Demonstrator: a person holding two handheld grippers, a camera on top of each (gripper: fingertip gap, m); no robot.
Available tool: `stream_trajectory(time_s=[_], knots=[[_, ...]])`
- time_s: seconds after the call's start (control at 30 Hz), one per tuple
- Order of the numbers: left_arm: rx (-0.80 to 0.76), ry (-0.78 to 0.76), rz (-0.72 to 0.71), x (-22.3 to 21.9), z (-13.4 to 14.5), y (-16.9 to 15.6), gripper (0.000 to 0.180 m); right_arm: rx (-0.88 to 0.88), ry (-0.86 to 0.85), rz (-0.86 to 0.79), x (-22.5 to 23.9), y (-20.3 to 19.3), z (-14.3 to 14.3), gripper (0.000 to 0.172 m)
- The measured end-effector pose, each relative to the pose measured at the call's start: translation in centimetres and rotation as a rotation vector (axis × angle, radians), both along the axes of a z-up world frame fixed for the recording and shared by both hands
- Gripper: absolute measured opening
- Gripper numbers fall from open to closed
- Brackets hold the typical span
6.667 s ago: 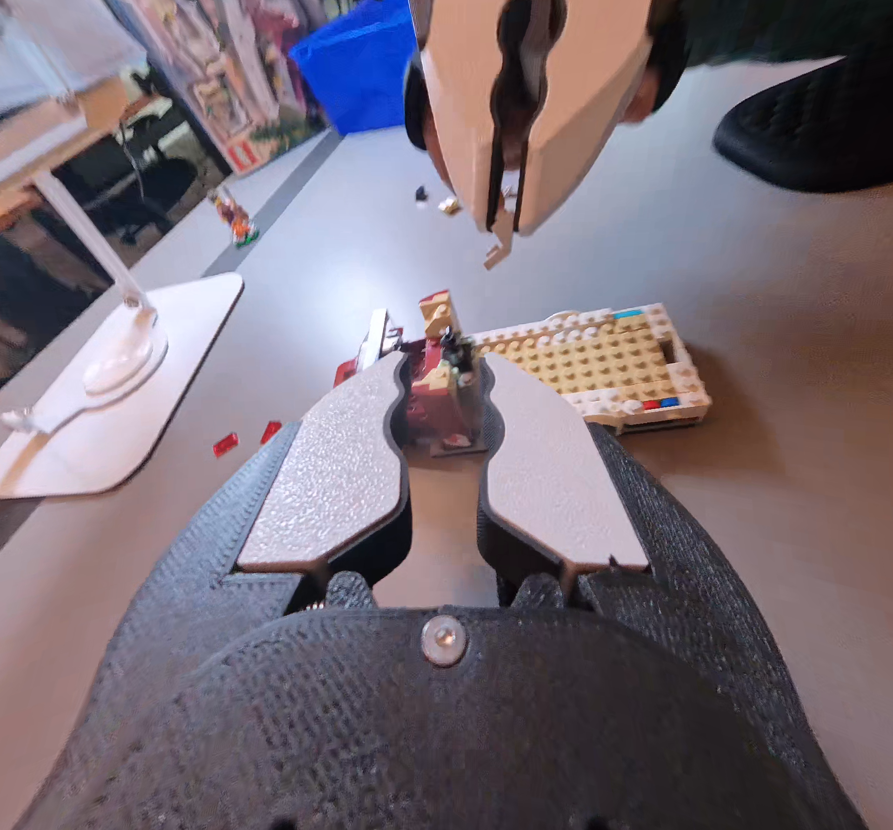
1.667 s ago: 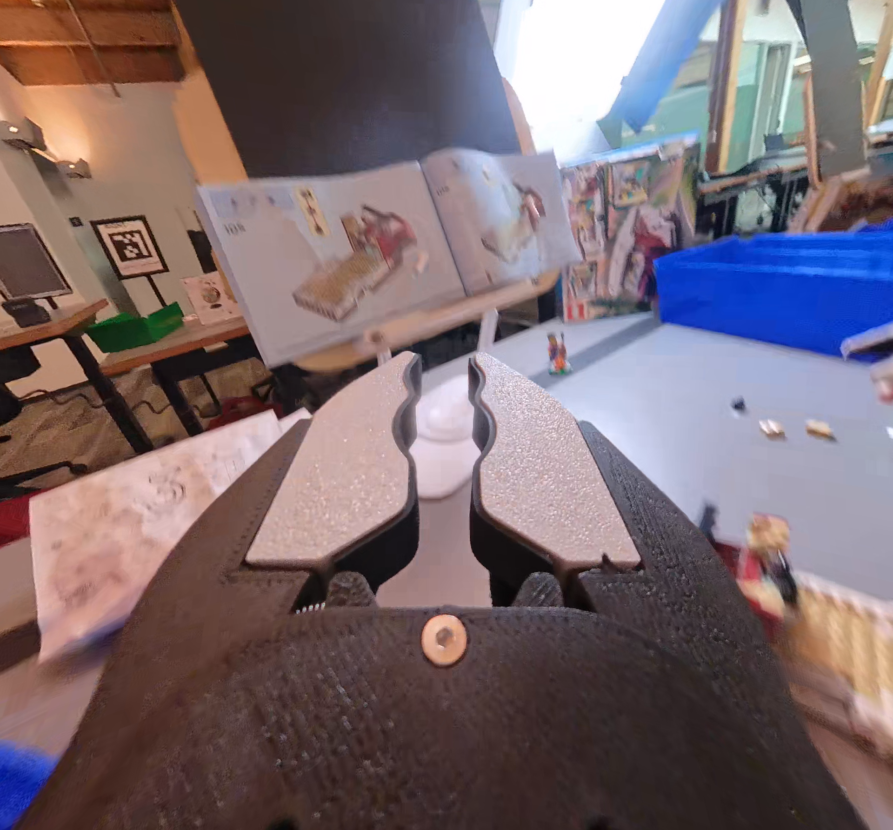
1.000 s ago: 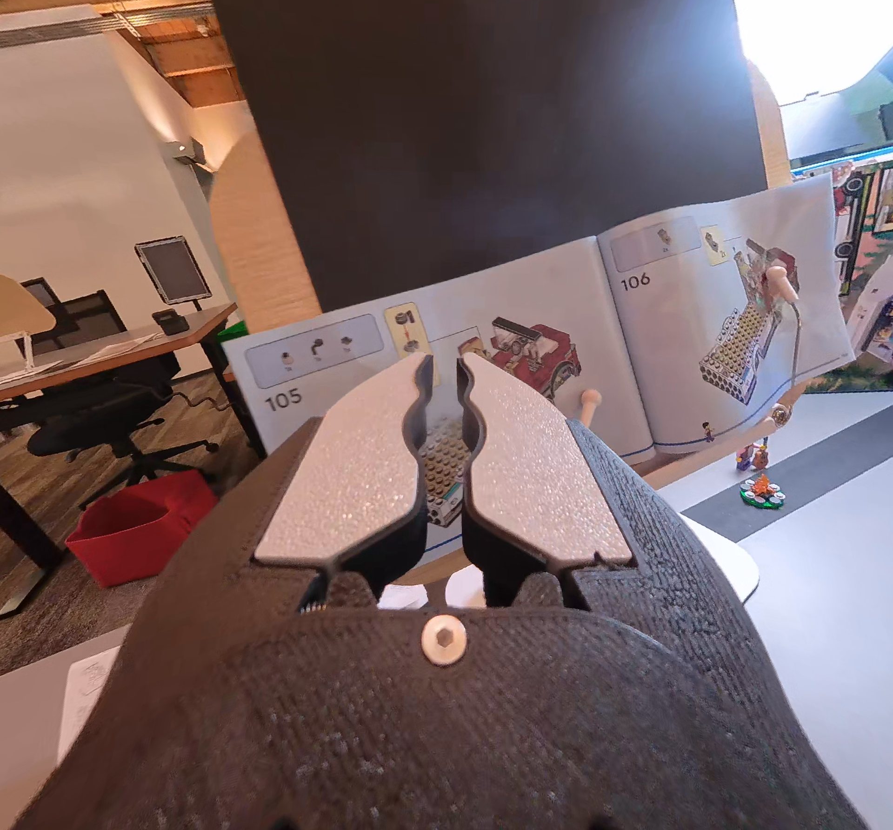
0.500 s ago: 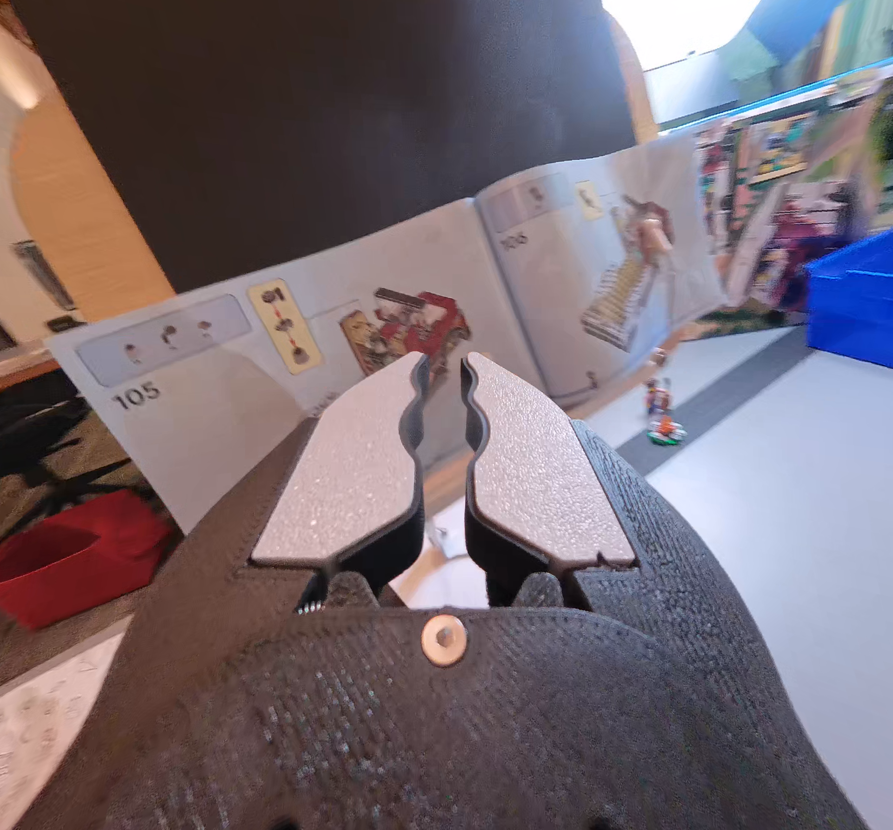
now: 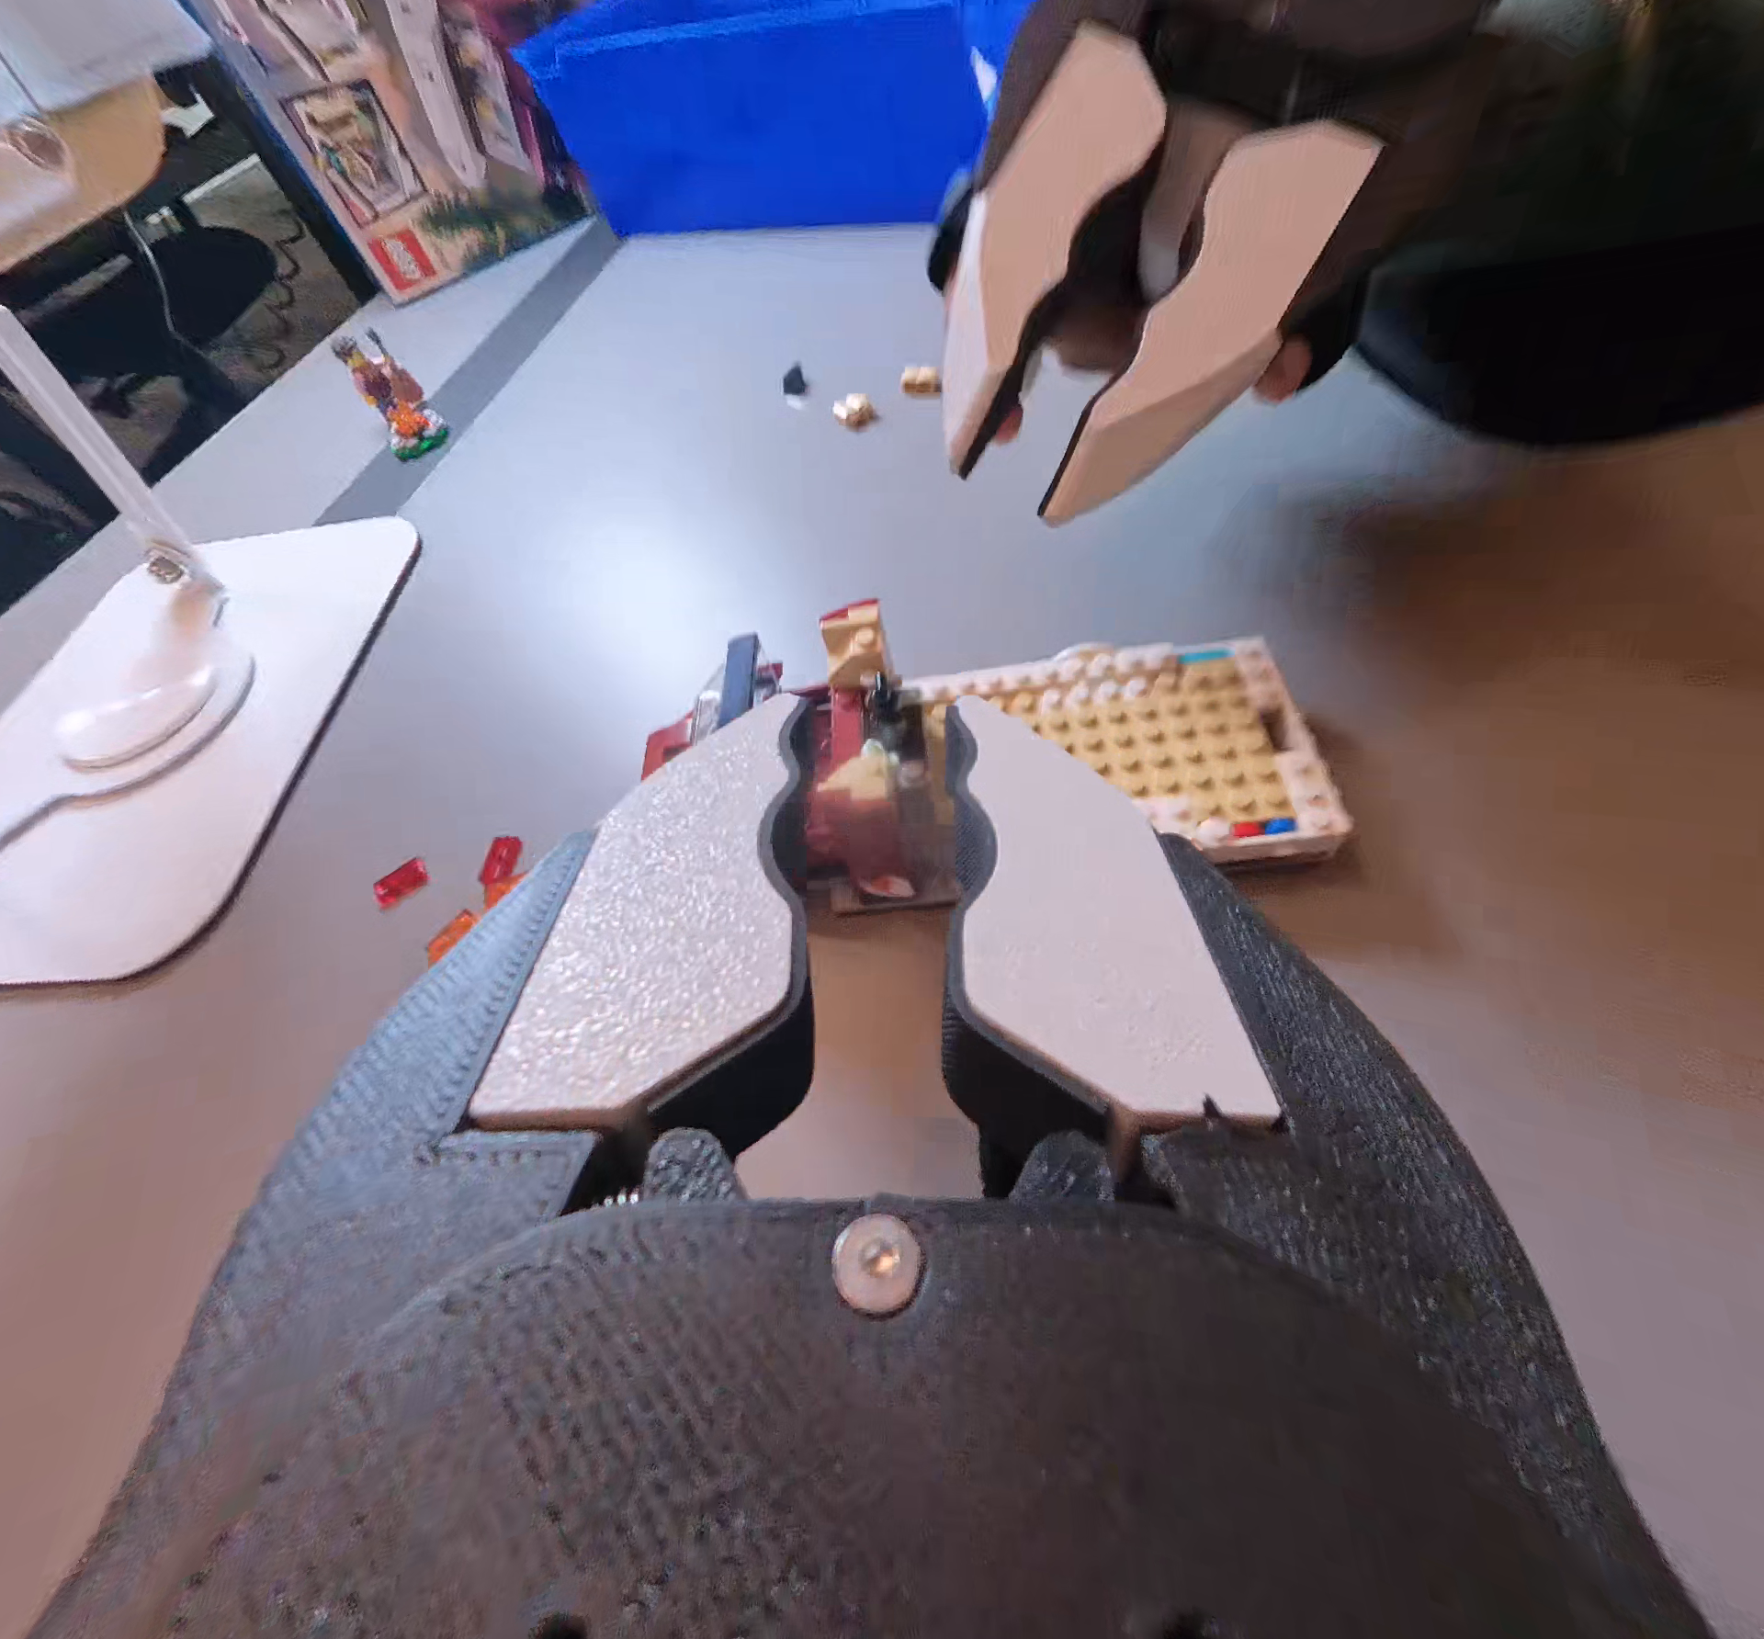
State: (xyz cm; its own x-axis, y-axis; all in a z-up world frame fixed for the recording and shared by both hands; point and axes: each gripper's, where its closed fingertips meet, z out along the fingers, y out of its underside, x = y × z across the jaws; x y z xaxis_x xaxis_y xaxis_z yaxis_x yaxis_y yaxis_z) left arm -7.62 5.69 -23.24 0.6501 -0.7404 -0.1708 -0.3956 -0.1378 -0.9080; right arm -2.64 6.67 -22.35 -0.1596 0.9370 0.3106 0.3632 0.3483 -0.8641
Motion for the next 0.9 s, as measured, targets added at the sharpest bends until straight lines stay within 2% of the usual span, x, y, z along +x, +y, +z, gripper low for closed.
stream_trajectory(time_s=[0.07, 0.17, 0.27, 0.4, 0.67, 0.8, 0.9], knots=[[0.018, 0.094, 0.009, 0.0, -1.7, 0.6, 0.033, 0.146, -0.118, 0.067, -1.5, -0.2, -0.4, 0.022], [-0.023, 0.123, 0.016, 0.4, -3.5, 0.8, 0.045, 0.3, -0.303, 0.189, -3.2, -0.4, -1.4, 0.022], [-0.012, 0.139, 0.049, 0.4, -4.4, 1.1, 0.045, 0.361, -0.484, 0.288, -4.0, -0.3, -2.7, 0.02], [-0.003, 0.116, 0.082, 0.3, -4.3, 1.6, 0.037, 0.364, -0.658, 0.354, -4.3, 0.4, -4.3, 0.012], [-0.011, 0.113, 0.129, 0.2, -4.3, 2.5, 0.037, 0.301, -0.744, 0.398, -4.4, 0.7, -4.5, 0.009], [-0.068, 0.039, 0.134, 0.4, -4.4, 2.7, 0.034, 0.413, -0.643, 0.382, -4.4, 0.7, -4.4, 0.008], [-0.087, 0.02, 0.14, 0.4, -4.4, 2.7, 0.033, 0.578, -0.551, 0.362, -4.5, 0.6, -4.3, 0.008]])
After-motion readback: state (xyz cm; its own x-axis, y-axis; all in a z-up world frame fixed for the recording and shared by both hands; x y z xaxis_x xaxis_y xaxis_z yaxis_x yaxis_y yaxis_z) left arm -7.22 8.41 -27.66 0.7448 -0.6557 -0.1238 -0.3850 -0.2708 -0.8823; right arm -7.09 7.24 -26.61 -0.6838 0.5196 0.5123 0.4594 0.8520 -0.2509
